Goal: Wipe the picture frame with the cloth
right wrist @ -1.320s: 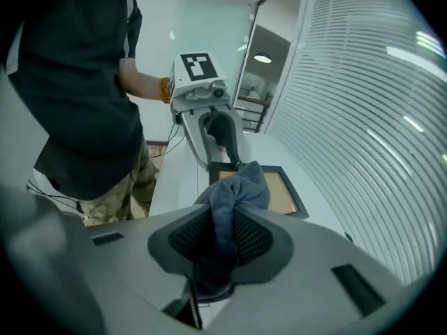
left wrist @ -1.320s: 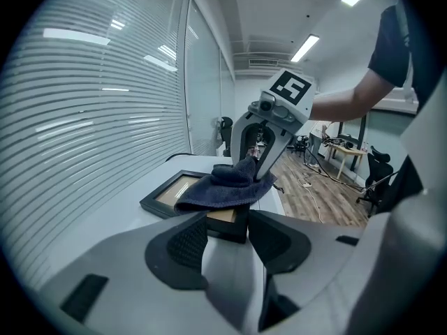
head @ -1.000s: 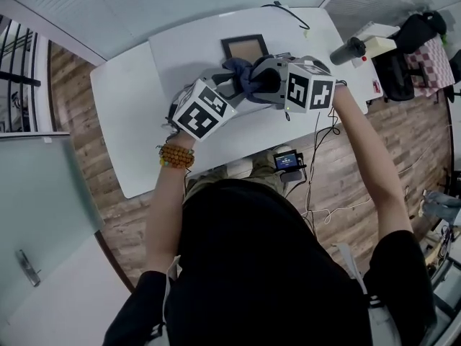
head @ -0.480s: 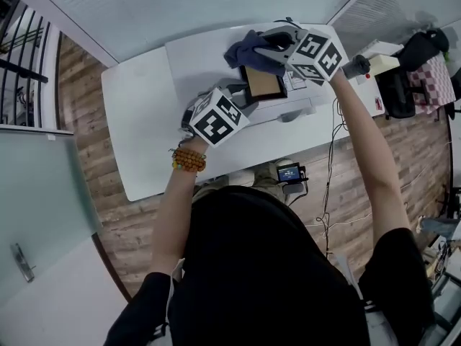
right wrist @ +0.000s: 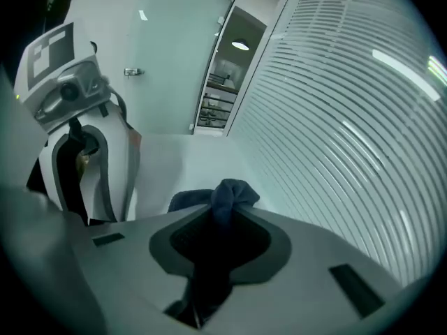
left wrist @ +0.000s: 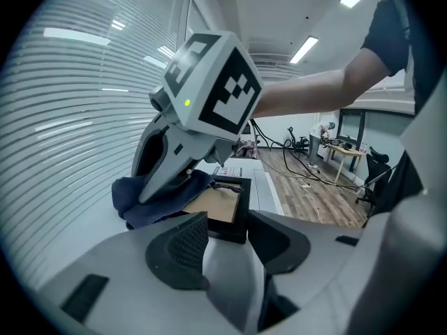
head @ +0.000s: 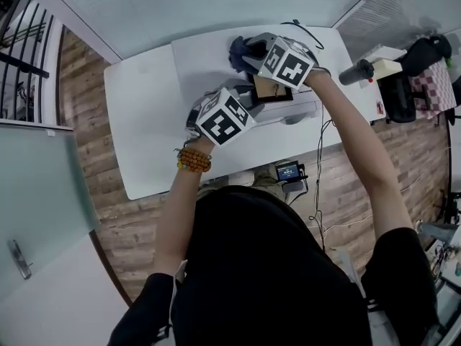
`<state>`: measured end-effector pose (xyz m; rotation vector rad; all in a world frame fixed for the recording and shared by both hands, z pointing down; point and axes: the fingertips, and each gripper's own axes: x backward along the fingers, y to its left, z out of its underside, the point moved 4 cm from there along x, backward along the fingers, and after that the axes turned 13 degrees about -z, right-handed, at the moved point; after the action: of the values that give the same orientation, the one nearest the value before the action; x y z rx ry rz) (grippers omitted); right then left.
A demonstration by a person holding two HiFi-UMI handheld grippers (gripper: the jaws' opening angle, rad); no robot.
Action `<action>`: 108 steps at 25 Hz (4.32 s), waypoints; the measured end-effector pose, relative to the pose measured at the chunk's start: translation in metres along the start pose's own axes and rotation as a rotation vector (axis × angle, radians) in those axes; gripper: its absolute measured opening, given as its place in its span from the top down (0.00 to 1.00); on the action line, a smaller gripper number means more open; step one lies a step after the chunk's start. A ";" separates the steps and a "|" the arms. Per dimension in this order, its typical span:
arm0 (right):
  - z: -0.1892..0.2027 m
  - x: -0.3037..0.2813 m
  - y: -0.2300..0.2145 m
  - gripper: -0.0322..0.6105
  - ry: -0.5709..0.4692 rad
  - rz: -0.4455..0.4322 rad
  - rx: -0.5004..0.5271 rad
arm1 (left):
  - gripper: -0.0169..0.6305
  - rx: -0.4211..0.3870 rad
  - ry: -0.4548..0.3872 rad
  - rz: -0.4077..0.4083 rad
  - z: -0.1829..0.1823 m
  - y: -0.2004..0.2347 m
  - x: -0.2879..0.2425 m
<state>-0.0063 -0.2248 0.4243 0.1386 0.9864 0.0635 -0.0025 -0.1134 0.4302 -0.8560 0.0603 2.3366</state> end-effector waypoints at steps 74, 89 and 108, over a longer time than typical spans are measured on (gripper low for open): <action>0.064 0.038 -0.026 0.85 -0.155 0.121 -0.289 | 0.70 0.005 0.022 0.001 -0.001 0.003 -0.004; 0.087 0.061 0.011 0.85 -0.404 0.144 -0.731 | 0.70 0.022 0.034 0.011 0.000 0.002 -0.004; 0.048 0.083 0.040 0.85 -0.207 0.189 -0.328 | 0.70 0.016 0.017 0.024 -0.004 -0.002 -0.005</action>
<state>0.0798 -0.1796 0.3882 -0.0626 0.7423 0.3750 0.0042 -0.1156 0.4306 -0.8725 0.0970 2.3484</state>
